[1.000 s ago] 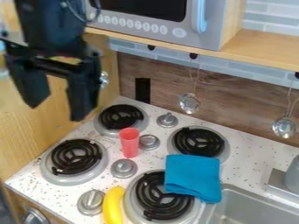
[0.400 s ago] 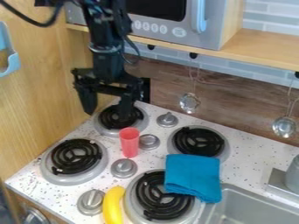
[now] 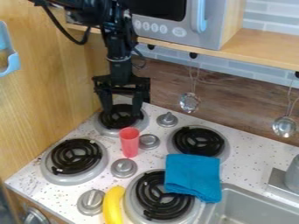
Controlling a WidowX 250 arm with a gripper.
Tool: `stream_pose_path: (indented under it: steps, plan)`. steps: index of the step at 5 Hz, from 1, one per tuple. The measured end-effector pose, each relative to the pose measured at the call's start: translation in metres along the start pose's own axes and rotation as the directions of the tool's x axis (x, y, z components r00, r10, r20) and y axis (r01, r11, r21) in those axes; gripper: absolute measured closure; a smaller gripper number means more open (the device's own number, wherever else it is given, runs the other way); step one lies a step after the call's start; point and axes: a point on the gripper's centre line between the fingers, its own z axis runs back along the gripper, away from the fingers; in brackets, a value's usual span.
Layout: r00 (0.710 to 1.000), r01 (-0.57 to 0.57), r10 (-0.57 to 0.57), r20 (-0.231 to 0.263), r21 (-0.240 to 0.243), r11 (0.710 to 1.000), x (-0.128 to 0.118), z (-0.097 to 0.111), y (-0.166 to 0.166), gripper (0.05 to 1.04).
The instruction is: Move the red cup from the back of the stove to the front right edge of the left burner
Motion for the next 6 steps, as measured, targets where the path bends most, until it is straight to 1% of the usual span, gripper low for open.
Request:
stream_pose_path:
  steps: [1, 2, 3, 4, 6]
  plan:
    - [1.0, 0.007, -0.007, -0.022, -0.008, 1.0, -0.015, -0.017, 0.017, 0.079]
    - [1.0, -0.021, 0.021, 0.014, -0.007, 1.0, -0.009, -0.019, 0.027, 0.079]
    - [1.0, -0.008, 0.008, 0.015, 0.019, 1.0, -0.015, -0.028, 0.03, 0.079]
    - [1.0, 0.007, -0.007, -0.004, 0.024, 1.0, -0.027, -0.04, 0.032, 0.079]
    - [1.0, -0.003, 0.002, 0.017, 0.028, 1.0, -0.025, -0.041, 0.033, 0.079]
